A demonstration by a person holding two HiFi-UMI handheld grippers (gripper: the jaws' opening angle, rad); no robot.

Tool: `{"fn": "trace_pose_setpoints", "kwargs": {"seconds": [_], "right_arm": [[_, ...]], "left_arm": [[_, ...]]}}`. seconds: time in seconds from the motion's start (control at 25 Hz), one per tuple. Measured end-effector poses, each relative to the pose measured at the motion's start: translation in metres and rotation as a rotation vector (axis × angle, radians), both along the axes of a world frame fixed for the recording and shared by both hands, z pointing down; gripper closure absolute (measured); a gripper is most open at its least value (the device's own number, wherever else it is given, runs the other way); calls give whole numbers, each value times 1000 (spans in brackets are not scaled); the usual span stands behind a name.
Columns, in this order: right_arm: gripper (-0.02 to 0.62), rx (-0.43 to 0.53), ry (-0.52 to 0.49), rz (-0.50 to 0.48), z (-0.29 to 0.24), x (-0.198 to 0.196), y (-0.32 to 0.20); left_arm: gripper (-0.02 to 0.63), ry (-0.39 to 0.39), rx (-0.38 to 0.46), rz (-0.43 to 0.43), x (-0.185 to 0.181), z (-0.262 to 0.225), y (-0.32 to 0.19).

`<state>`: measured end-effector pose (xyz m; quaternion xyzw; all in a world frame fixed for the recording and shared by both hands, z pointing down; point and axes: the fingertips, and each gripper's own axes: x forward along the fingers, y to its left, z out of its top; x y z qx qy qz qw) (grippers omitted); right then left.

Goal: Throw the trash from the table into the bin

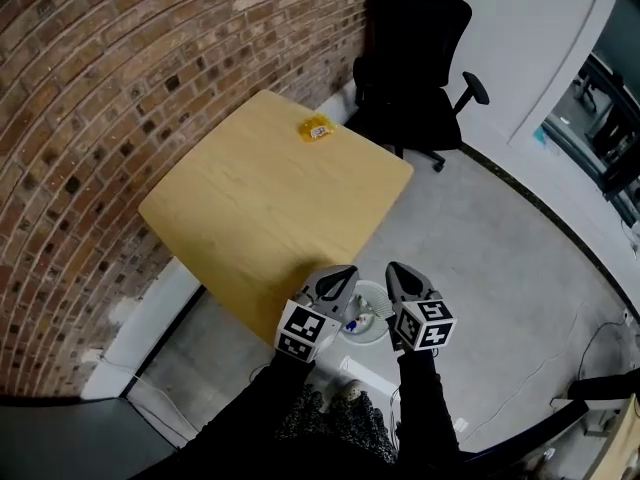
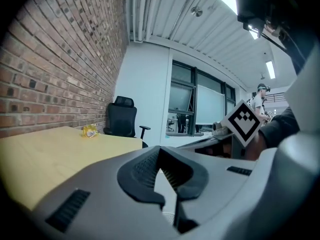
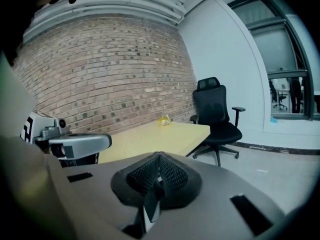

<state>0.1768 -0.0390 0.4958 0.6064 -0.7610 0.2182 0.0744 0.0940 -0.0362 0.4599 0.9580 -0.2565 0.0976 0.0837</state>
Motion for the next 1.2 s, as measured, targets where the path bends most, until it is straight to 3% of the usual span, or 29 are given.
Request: {"fn": "trace_pose_setpoints", "kwargs": {"seconds": [0.2,0.48,0.76,1.2], "right_arm": [[583,59,36,-36,-37,-27,-28],[583,89,65,-85,-61,-67,-59],[583,116,77,-97,-81,-96,-91],[583,157,80,-57,-100,-127,-134]], "left_arm": [[601,-8,30,-68,-36,-20,-22],[601,40,61,-159,-86,-49,-62],[600,85,60,-191,-119,-60,-92],[601,77,91,-178,-161,-71,-137]]}}
